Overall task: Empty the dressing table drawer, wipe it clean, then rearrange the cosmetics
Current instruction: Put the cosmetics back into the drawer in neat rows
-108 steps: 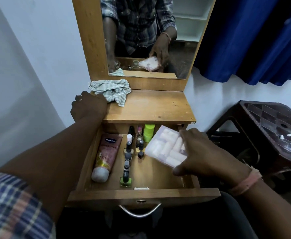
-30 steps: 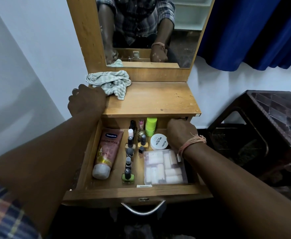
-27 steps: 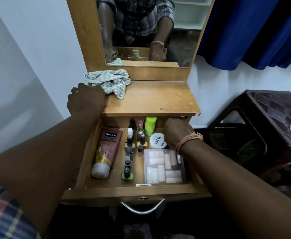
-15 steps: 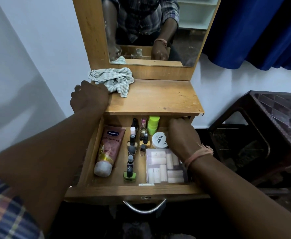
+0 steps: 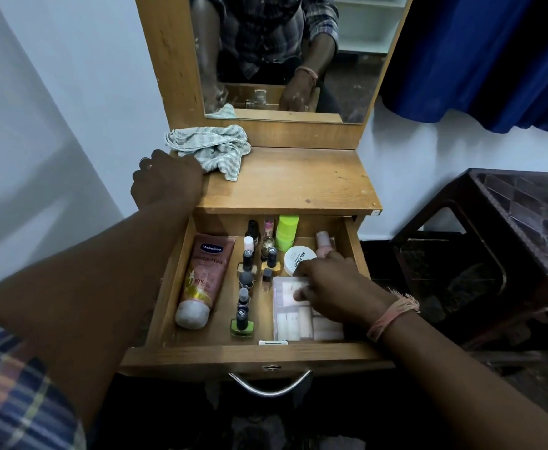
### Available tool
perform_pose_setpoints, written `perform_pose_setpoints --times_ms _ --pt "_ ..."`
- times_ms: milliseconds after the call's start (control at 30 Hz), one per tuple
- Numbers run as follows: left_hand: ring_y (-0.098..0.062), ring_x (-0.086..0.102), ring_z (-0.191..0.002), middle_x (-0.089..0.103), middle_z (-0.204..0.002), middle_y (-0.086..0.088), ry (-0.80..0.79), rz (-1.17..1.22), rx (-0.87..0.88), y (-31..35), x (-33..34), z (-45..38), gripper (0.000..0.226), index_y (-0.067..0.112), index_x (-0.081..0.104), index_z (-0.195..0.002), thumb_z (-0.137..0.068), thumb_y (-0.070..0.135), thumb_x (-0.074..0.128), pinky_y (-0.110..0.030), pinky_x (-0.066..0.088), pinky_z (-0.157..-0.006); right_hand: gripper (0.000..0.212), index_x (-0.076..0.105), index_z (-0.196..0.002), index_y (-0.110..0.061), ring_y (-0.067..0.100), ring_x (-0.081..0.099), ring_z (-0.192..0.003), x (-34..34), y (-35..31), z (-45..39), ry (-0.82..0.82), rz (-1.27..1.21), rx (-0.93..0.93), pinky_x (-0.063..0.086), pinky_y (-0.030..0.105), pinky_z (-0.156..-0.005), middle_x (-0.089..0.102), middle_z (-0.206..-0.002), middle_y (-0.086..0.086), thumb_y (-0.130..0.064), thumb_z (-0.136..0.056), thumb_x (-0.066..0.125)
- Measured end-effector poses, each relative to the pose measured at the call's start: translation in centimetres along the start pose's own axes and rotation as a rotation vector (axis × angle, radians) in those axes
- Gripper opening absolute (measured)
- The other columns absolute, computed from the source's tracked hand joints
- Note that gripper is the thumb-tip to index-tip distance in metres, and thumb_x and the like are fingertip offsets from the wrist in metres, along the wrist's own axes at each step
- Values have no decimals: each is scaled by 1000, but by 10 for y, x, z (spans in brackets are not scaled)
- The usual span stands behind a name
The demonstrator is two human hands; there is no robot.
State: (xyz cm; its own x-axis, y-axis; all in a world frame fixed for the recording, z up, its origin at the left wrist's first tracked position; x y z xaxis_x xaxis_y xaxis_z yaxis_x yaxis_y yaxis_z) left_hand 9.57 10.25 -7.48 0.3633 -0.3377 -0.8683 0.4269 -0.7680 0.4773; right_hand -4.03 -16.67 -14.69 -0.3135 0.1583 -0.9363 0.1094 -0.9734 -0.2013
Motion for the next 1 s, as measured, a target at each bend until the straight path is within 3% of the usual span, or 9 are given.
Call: perform_pose_setpoints --times_ms 100,333,400,467,533,567,733,900,1000 --pt "-38 53 -128 55 -138 -17 0 6 0 0 0 0 58 8 52 -138 -99 49 39 -46 43 -101 34 58 -119 -41 45 37 -133 0 4 -7 -63 -63 18 35 51 -101 21 -157 20 -41 -85 56" --pt "-38 54 -128 55 -138 -16 -1 -1 -1 0 1 -1 60 9 52 -139 -99 51 39 -46 43 -100 21 61 -108 -37 48 31 -138 2 -2 -2 -35 -39 53 34 49 -104 0 -163 16 -39 -92 47" --pt "-38 53 -128 55 -138 -16 0 5 1 0 1 -1 59 9 52 -139 -100 51 39 -45 43 -100 14 62 -94 -29 41 51 -123 -4 -5 -1 53 -61 41 42 42 -94 23 -156 19 -24 -89 50" --pt "-38 53 -128 55 -139 -17 -1 6 2 0 1 -1 59 8 51 -139 -100 51 39 -45 43 -101 14 65 -90 -19 33 63 -100 -17 -7 -3 191 -79 26 47 33 -76 51 -131 19 -11 -88 54" --pt "-38 53 -128 55 -138 -17 -3 6 1 0 1 -1 59 8 52 -139 -100 50 39 -46 43 -101 6 60 -84 -12 32 64 -91 -32 -5 -7 295 -44 66 39 30 -66 64 -107 16 -10 -89 59" --pt "-38 53 -128 55 -138 -17 -2 6 0 0 2 -1 59 8 52 -139 -100 50 39 -46 43 -101 13 55 -78 -13 32 64 -90 -37 -4 -10 319 -25 106 37 30 -65 66 -99 16 -11 -89 61" --pt "-39 54 -127 56 -137 -17 0 2 0 -1 3 -2 60 8 52 -139 -99 51 39 -46 44 -100 42 36 -56 -19 33 68 -95 -43 -7 -25 288 3 196 41 32 -78 72 -89 16 -12 -87 64" --pt "-39 55 -125 57 -135 -17 10 2 1 -1 4 -3 59 8 54 -136 -98 51 39 -47 45 -98 40 39 -53 -17 36 58 -112 -47 -6 -31 308 -122 315 38 38 -109 71 -88 17 -1 -83 60" --pt "-39 56 -124 58 -134 -17 19 3 6 -2 4 -4 59 8 55 -135 -97 51 39 -47 45 -97 29 51 -58 -12 36 56 -117 -50 -7 -31 322 -204 352 37 38 -111 72 -92 18 0 -84 57"
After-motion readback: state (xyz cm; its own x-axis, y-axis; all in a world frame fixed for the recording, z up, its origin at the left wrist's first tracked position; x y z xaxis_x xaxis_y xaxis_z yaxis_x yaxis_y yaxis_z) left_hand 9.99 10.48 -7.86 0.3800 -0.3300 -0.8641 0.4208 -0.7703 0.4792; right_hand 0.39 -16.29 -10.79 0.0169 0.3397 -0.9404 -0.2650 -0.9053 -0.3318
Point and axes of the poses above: each hand's wrist, its own z-axis away from the middle knuckle, its own x-axis out of the palm, y = z × x, the point moved 3 cm from there along -z, towards the middle knuckle
